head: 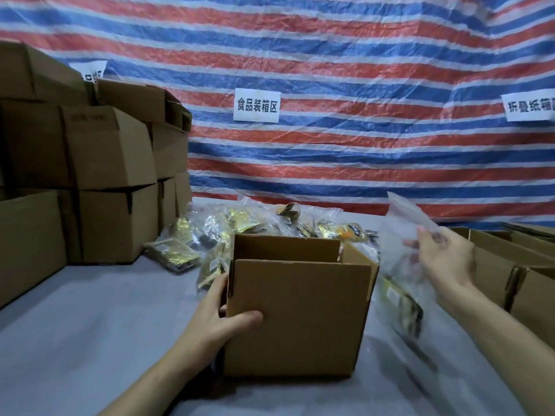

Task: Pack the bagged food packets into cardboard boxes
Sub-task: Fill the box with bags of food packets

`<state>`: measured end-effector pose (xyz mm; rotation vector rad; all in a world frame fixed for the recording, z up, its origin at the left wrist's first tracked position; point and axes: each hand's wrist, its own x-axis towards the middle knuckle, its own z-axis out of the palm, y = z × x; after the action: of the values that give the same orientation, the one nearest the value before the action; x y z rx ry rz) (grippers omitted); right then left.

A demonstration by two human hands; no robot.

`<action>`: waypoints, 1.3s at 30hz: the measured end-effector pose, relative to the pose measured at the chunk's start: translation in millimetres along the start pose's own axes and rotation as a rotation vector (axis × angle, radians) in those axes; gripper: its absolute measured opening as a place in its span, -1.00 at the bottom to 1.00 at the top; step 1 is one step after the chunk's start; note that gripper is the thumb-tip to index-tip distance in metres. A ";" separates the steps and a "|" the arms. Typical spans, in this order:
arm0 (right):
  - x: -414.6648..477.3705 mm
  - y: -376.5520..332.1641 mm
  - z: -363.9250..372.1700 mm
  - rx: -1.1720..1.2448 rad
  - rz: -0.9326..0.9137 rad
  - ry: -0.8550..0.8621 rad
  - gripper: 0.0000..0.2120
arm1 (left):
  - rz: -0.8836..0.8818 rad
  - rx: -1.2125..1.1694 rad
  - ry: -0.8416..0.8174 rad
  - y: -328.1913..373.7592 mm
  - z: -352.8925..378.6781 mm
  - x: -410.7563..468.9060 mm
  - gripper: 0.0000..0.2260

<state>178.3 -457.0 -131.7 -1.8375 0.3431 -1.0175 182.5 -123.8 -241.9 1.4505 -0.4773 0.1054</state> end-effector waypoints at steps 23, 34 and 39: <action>-4.6 -149.3 -49.2 0.621 -0.059 -0.127 -0.73 | -0.057 -0.134 -0.187 5.9 5.8 -11.9 -0.20; -34.6 -173.1 4.8 0.706 -0.021 -0.282 -0.71 | -0.056 -0.110 -0.181 3.3 4.3 -11.0 -0.28; -45.0 -154.1 30.4 0.687 0.007 -0.367 -0.71 | -0.073 -0.103 -0.173 2.5 3.7 -11.0 -0.27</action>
<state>144.4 -335.0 -28.3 -1.3446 -0.2067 -0.6551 170.8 -124.7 -243.5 1.3802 -0.5618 -0.1023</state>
